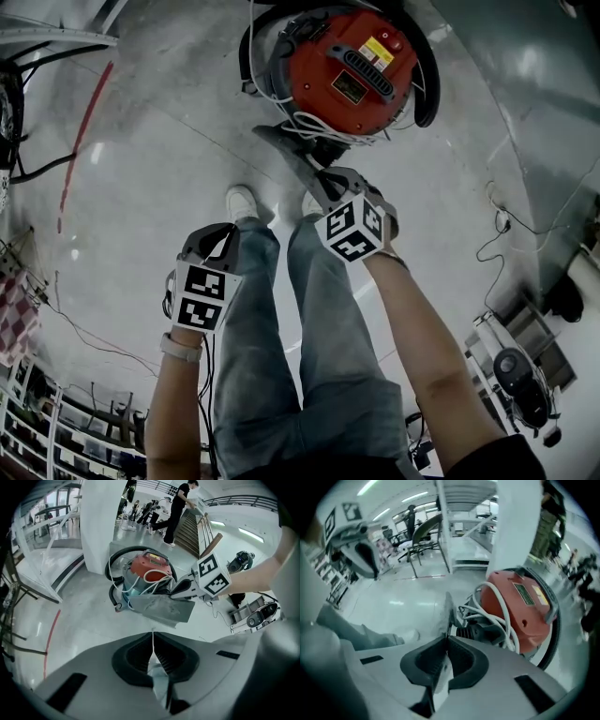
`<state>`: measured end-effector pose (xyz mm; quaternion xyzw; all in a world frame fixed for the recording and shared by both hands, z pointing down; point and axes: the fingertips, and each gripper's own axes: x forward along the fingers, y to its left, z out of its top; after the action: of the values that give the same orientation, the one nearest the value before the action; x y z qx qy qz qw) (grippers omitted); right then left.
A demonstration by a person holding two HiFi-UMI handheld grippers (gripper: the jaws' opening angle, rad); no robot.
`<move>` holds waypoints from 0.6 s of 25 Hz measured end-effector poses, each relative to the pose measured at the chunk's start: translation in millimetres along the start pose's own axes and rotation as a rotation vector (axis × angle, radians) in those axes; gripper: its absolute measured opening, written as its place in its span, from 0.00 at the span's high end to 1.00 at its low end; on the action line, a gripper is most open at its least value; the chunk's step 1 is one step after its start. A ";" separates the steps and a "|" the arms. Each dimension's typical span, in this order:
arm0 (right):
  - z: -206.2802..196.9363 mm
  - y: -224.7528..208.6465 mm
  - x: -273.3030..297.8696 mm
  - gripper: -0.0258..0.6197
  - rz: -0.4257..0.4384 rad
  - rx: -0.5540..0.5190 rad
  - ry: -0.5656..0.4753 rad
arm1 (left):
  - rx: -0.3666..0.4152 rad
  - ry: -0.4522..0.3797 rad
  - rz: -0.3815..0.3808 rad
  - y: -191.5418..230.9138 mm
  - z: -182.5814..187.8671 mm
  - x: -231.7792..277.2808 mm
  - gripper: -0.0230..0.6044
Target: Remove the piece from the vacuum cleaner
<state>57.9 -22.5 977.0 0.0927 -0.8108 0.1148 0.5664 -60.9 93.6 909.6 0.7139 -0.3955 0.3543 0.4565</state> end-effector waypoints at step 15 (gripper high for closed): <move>7.8 0.2 1.9 0.89 0.040 0.087 0.021 | -0.008 0.002 -0.005 6.5 -2.5 -2.7 0.93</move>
<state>50.3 -24.6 976.2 0.1000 -0.8007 0.1622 0.5679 -68.2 94.8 910.6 0.7126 -0.3949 0.3523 0.4605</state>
